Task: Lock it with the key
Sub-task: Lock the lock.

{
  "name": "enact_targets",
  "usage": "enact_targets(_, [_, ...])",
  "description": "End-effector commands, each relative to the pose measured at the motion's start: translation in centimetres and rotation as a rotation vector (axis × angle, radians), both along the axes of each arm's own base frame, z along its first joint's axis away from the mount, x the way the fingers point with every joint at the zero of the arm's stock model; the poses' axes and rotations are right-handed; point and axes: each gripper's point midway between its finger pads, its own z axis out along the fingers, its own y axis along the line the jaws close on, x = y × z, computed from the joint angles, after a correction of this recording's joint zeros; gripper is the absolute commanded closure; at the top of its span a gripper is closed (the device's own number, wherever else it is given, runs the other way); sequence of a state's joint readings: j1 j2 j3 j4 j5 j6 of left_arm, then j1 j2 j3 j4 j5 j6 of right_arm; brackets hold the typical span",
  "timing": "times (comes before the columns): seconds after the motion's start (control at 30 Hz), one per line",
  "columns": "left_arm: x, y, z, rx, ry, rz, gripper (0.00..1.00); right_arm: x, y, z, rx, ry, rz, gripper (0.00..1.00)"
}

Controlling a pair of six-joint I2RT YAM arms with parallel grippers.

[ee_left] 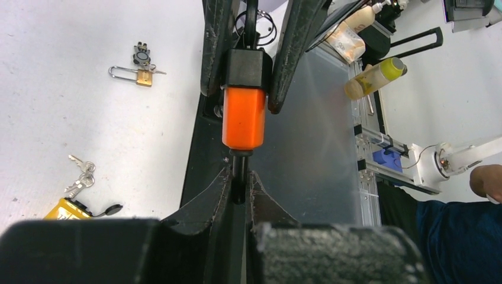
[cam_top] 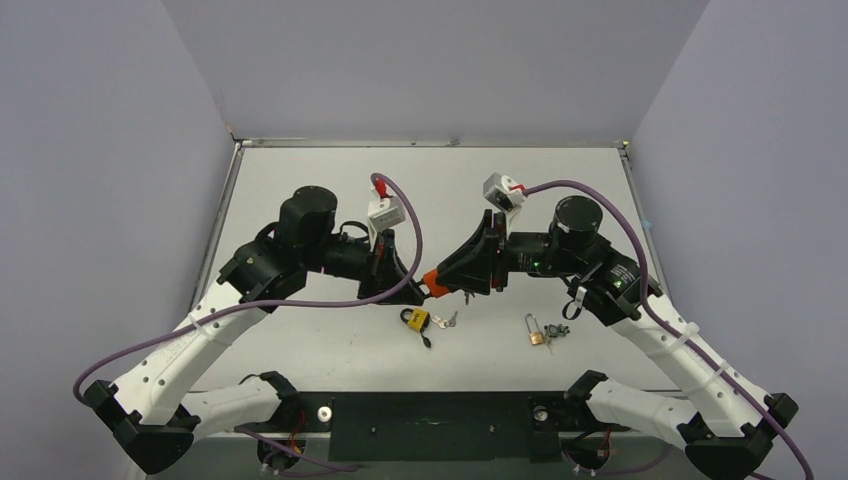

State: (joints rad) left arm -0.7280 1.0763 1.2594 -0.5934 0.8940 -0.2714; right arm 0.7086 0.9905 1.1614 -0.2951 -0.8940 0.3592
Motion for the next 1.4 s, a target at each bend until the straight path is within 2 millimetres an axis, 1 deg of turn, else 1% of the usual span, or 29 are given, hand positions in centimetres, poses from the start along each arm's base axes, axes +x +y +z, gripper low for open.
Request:
enact_targets(0.0, [1.6,0.5,3.3,-0.085,-0.085,0.06,0.97,1.8,-0.9,2.2,0.06,-0.076,-0.124,1.0])
enact_targets(0.03, [1.8,0.6,3.3,-0.09,-0.077,0.072,0.94,2.3,-1.0,2.9,0.086,-0.067,-0.148,1.0])
enact_targets(0.07, [2.3,0.9,3.3,-0.094,-0.074,0.092,0.89,3.0,-1.6,2.9,0.099,-0.06,-0.179,1.0])
enact_targets(0.1, [2.5,1.0,3.5,-0.106,-0.07,0.102,0.87,3.2,-1.7,3.5,0.136,-0.04,-0.183,1.0])
enact_targets(0.13, [2.9,1.3,3.9,-0.124,-0.081,0.116,0.82,3.9,-2.4,3.9,0.159,-0.037,-0.214,1.0])
enact_targets(0.17, [3.0,1.4,3.8,-0.129,-0.067,0.126,0.78,4.1,-2.6,4.2,0.191,-0.012,-0.22,1.0])
enact_targets(0.2, [3.4,1.7,4.1,-0.143,-0.075,0.138,0.77,4.5,-3.1,4.8,0.219,-0.019,-0.239,1.0])
enact_targets(0.23, [3.8,2.0,4.2,-0.15,-0.066,0.158,0.73,4.6,-3.2,5.3,0.249,-0.016,-0.243,1.0])
enact_targets(0.43, [5.0,2.5,5.2,-0.221,-0.053,0.196,0.65,5.8,-3.8,6.6,0.322,0.014,-0.312,1.0])
enact_targets(0.53, [5.7,2.2,5.7,-0.257,-0.046,0.223,0.6,5.7,-3.9,7.3,0.371,0.043,-0.31,1.0])
enact_targets(0.57, [6.0,2.2,5.9,-0.266,-0.045,0.233,0.58,5.6,-3.9,8.0,0.396,0.029,-0.304,1.0])
enact_targets(0.63, [6.5,1.9,6.8,-0.31,-0.061,0.244,0.56,5.6,-4.0,8.5,0.426,0.037,-0.305,1.0])
enact_targets(0.73, [6.9,1.7,8.0,-0.367,-0.054,0.257,0.54,5.7,-4.0,9.1,0.459,0.048,-0.303,1.0])
enact_targets(0.83, [7.5,1.5,9.1,-0.421,-0.06,0.273,0.54,5.9,-3.9,9.1,0.467,0.051,-0.308,1.0])
enact_targets(0.97, [8.3,1.3,10.1,-0.467,-0.042,0.297,0.55,5.8,-3.7,9.3,0.469,0.047,-0.313,1.0])
enact_targets(1.17, [8.7,0.8,11.2,-0.516,0.006,0.28,0.58,6.2,-3.2,8.9,0.423,0.012,-0.364,1.0])
enact_targets(1.23, [8.8,0.7,11.2,-0.52,0.02,0.276,0.59,6.2,-3.0,8.8,0.414,0.013,-0.373,1.0])
enact_targets(1.37, [9.0,0.5,11.0,-0.515,0.043,0.272,0.63,6.4,-3.0,9.1,0.42,0.007,-0.388,1.0])
